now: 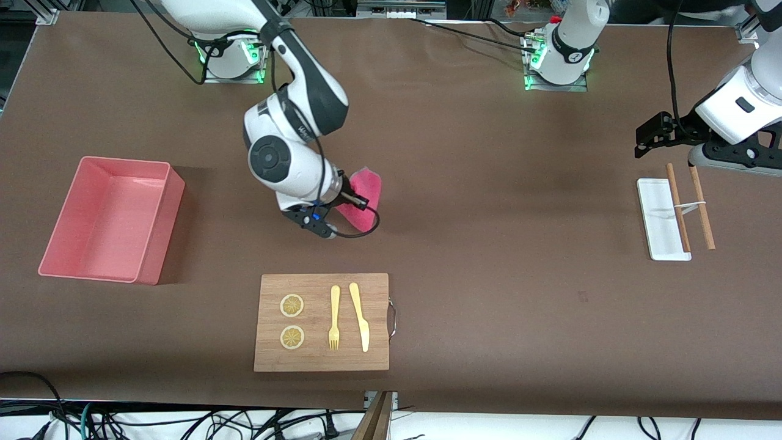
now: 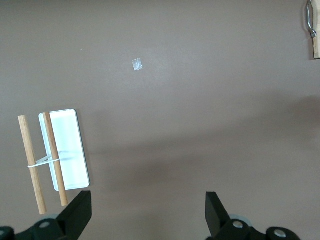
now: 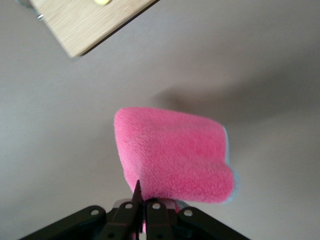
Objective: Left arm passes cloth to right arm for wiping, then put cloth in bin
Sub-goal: 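Wipe the table with the cloth using the right gripper toward the board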
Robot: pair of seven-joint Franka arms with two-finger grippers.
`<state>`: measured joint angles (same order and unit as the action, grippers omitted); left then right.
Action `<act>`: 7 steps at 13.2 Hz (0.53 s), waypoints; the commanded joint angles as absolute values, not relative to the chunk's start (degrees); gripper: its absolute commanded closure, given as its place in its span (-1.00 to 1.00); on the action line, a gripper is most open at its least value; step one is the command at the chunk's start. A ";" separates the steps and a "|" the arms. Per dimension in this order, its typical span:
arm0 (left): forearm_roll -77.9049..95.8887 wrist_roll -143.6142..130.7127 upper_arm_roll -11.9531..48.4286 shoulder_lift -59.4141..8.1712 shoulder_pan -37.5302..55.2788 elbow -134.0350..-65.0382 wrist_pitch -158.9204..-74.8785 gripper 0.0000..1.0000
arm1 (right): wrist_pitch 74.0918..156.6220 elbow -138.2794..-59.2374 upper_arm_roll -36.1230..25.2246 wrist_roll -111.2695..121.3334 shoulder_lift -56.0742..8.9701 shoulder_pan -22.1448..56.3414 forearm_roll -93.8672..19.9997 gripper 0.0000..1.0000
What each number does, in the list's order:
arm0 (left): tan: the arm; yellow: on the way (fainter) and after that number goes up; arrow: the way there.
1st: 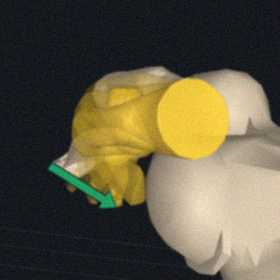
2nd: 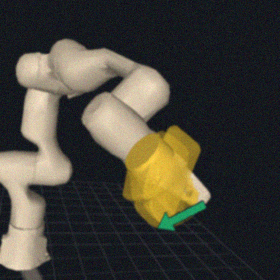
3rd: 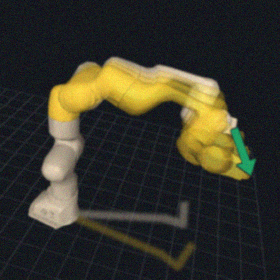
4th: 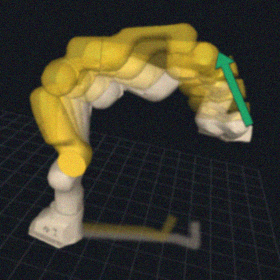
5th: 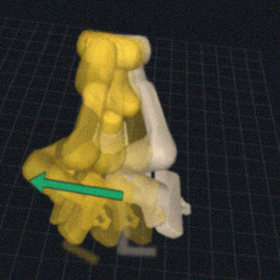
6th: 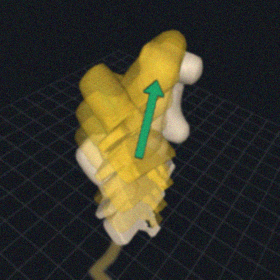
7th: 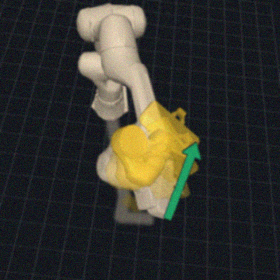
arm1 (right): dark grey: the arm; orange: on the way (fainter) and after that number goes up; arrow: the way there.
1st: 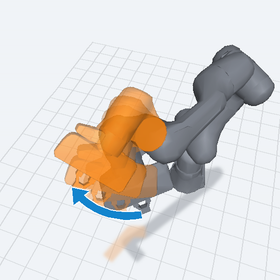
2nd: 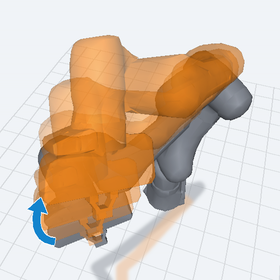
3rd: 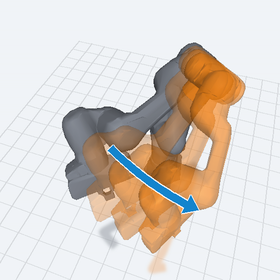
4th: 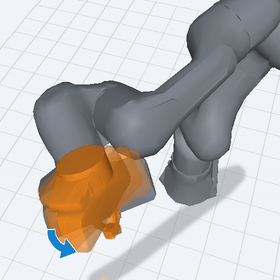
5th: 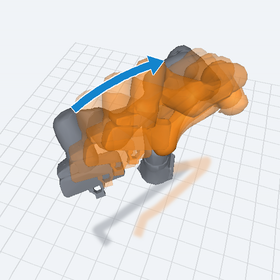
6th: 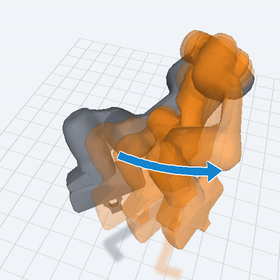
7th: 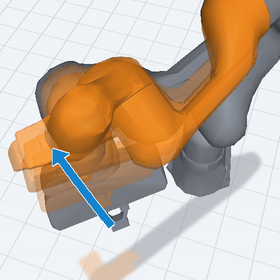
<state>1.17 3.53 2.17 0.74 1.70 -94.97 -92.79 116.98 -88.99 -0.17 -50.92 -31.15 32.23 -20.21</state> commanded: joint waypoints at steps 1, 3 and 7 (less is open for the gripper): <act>0.26 4.48 2.29 1.05 1.76 -94.39 -91.84 -1.00 | 118.29 -94.37 0.09 -45.29 -31.47 30.07 -20.57 1.00; 0.26 4.48 2.37 1.05 1.76 -94.39 -91.76 -1.00 | 121.45 -100.69 0.09 -38.62 -29.98 27.26 -20.57 1.00; 0.26 4.39 2.37 1.05 1.76 -94.31 -91.84 -1.00 | 122.08 -105.81 -0.09 -24.29 -28.57 20.06 -19.87 1.00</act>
